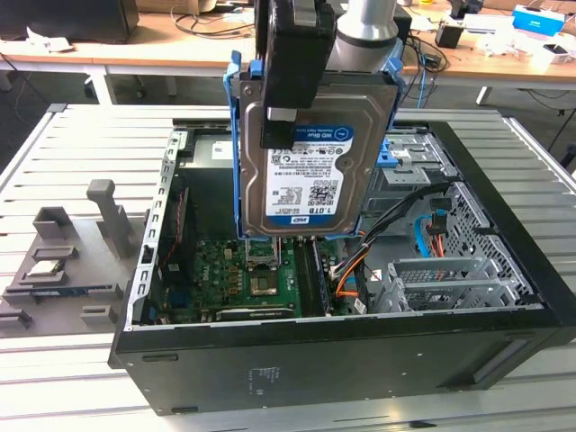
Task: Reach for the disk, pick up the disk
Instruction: 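Pick up the disk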
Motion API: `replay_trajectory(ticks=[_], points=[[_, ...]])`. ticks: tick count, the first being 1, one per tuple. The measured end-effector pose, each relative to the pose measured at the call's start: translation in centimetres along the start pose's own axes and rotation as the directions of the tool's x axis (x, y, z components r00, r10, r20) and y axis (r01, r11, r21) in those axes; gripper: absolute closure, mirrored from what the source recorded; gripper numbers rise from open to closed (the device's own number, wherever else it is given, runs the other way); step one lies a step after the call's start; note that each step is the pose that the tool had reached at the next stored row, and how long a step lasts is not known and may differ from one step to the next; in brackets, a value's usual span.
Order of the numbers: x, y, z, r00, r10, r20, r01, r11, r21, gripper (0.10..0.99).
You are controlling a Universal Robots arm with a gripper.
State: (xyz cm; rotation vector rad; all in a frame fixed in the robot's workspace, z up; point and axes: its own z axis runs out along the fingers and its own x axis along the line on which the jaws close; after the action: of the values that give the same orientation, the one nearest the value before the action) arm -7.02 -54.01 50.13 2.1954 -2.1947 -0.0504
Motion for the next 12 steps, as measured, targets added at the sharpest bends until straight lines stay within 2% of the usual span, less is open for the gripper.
replay_trajectory(ticks=[2, 12], points=[[0.94, 0.0, 0.01, 1.0, 0.0, -0.0001, 0.0, 1.0, 0.0, 0.722], [4.24, 0.0, 0.06, 1.0, 0.0, -0.0006, 0.0, 1.0, 0.0, 0.722]])
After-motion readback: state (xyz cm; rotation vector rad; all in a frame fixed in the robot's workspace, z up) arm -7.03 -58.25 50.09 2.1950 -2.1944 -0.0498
